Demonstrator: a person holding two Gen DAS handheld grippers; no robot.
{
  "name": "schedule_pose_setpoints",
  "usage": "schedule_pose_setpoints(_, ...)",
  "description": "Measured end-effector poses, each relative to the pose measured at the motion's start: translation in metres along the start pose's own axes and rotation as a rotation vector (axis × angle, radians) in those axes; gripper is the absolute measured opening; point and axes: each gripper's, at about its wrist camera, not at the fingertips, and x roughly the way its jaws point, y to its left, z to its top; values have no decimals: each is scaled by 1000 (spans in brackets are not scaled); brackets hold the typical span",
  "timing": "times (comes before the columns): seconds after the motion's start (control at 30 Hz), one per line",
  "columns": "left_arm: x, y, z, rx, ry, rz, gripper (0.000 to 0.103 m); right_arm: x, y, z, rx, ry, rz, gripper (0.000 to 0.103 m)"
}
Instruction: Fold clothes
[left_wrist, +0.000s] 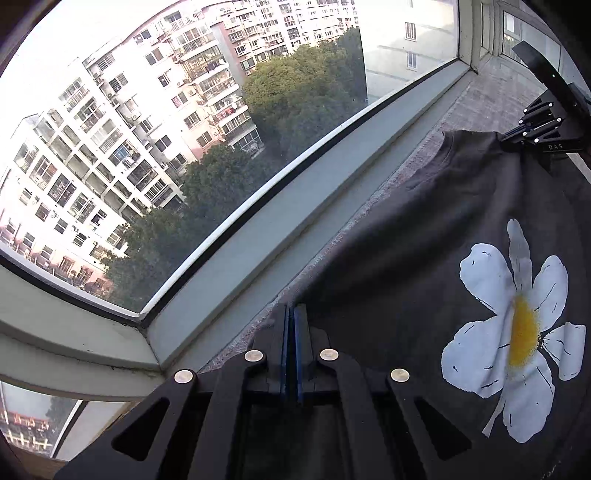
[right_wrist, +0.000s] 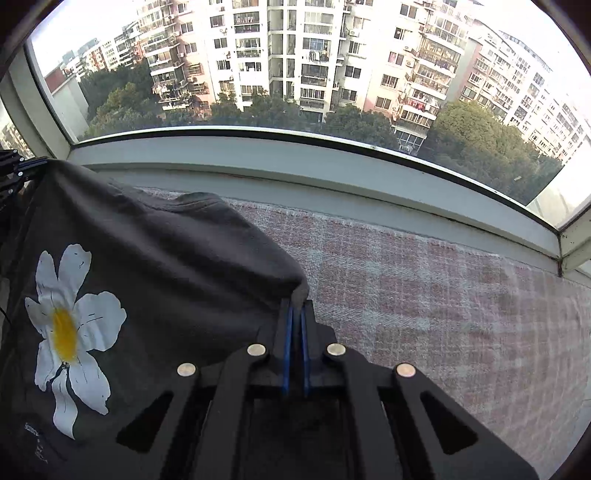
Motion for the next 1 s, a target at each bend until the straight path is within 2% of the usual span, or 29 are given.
schedule_pose_setpoints(0.03, -7, 5, -2, -9, -40, 49, 2, 3, 1, 3, 12, 5, -19, 8)
schedule_pose_setpoints(0.07, -6, 10, -7, -12, -47, 71, 3, 5, 2, 5, 24, 11, -39, 19)
schedule_pose_setpoints(0.1, 2, 10, -12, -5, -12, 81, 7, 9, 5, 7, 24, 31, -77, 24)
schedule_pose_setpoints(0.17, 27, 9, -24, 32, 73, 178, 14, 14, 15, 8, 3, 87, -172, 26)
schedule_pose_setpoints(0.2, 32, 8, -30, 50, 97, 223, 15, 5, 20, 7, 12, 77, -164, 26)
schedule_pose_setpoints(0.23, 28, 7, -35, 44, 97, 237, 17, -9, 21, 2, 33, 59, -138, 26)
schedule_pose_setpoints(0.4, -37, 15, -55, -56, 24, 159, 19, -88, 22, -37, 177, -53, 33, 26)
schedule_pose_setpoints(0.5, -69, 36, -78, -109, 2, 88, 24, -133, 10, -108, 179, -49, 75, 26)
schedule_pose_setpoints(0.67, -148, 43, -183, -247, 92, -14, 25, -156, 37, -211, 201, 31, 100, 26)
schedule_pose_setpoints(0.77, -198, 20, -266, -294, 184, -44, 23, -167, 58, -268, 217, 79, 114, 26)
schedule_pose_setpoints(0.9, -227, -26, -354, -345, 279, -131, 23, -182, 86, -344, 238, 143, 132, 26)
schedule_pose_setpoints(1.0, -232, -57, -403, -381, 339, -216, 23, -193, 107, -401, 254, 190, 146, 26)
